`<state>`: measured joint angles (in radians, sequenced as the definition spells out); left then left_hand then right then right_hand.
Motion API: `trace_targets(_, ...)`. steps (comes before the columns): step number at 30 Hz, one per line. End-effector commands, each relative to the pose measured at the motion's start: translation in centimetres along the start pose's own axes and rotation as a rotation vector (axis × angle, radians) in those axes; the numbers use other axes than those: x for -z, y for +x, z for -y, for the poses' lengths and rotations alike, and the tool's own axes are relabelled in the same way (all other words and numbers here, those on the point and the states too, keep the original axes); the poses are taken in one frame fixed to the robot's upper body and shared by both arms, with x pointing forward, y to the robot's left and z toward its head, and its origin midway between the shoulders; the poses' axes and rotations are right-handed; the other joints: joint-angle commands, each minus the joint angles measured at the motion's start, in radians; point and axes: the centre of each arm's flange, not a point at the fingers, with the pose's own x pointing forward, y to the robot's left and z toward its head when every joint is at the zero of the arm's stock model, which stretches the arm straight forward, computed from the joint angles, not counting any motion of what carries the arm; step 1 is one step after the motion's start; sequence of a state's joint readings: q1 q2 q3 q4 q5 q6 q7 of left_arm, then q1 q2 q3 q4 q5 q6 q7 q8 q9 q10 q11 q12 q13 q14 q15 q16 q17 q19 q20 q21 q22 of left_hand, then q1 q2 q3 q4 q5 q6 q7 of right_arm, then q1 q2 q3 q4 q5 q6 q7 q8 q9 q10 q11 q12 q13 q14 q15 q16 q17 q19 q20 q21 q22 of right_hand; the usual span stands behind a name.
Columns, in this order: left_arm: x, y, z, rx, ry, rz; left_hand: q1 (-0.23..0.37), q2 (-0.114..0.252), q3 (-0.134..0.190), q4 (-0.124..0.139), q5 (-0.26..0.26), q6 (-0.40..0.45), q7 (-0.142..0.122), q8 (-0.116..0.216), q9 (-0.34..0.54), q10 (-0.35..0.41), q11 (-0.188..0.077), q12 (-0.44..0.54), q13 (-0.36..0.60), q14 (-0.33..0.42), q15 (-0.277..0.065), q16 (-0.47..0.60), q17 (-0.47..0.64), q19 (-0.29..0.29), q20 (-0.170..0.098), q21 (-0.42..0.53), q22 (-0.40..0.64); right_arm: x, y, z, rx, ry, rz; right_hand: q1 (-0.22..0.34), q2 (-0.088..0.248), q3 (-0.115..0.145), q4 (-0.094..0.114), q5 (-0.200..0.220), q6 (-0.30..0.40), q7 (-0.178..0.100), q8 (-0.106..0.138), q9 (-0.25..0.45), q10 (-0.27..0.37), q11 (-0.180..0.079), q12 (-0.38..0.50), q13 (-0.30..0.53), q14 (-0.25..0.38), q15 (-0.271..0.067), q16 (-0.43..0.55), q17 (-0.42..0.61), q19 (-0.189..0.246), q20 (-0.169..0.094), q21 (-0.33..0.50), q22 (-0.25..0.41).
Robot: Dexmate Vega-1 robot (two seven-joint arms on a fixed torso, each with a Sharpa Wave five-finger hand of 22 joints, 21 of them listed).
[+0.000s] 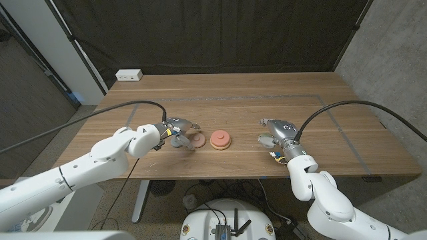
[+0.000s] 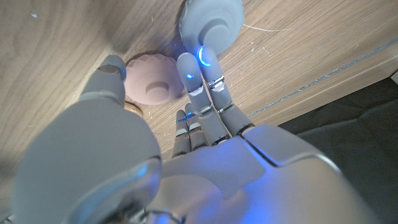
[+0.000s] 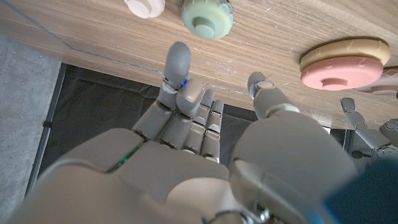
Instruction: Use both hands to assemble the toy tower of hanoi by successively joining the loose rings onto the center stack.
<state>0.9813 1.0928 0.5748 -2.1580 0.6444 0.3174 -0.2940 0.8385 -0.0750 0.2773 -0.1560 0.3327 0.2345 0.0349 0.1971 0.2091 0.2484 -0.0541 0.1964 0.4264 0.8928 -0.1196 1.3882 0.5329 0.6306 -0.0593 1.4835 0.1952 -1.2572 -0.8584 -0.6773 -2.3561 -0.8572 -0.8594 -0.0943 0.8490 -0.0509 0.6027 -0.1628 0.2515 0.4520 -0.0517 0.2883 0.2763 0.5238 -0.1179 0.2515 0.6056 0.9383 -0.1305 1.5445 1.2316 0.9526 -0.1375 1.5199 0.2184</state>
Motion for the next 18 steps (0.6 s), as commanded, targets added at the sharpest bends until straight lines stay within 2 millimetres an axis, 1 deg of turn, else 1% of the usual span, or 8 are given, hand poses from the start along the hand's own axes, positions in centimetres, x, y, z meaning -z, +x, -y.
trace_targets(1, -0.37, 0.98, 0.81, 0.0, -0.006, 0.001, 0.005, 0.0, 0.0, 0.001, -0.002, 0.014, -0.002, 0.01, 0.0, 0.016, -0.005, 0.005, 0.002, -0.001, -0.099, 0.006, -0.001, 0.002, -0.146, 0.004, 0.003, 0.24, -0.13, -0.21, -0.011, 0.025, -0.002, -0.001, 0.008, 0.003, 0.004, 0.007, 0.012, -0.002, 0.005, 0.004, 0.009, -0.004, 0.001, 0.003, -0.004, -0.082, 0.001, 0.0, -0.004, -0.078, 0.007, 0.0)
trace_targets(18, -0.46, 1.44, 1.56, 0.0, -0.032, 0.002, 0.008, 0.007, 0.002, 0.001, -0.004, 0.028, -0.009, 0.016, -0.002, 0.035, -0.011, 0.011, -0.001, 0.005, -0.099, 0.011, -0.002, 0.003, -0.146, 0.007, 0.003, 0.27, -0.34, -0.35, -0.008, 0.024, -0.009, -0.004, 0.012, 0.002, 0.004, 0.008, 0.017, 0.001, 0.005, 0.004, 0.017, -0.004, 0.001, 0.007, -0.004, -0.082, 0.001, -0.001, -0.006, -0.078, 0.007, -0.004)
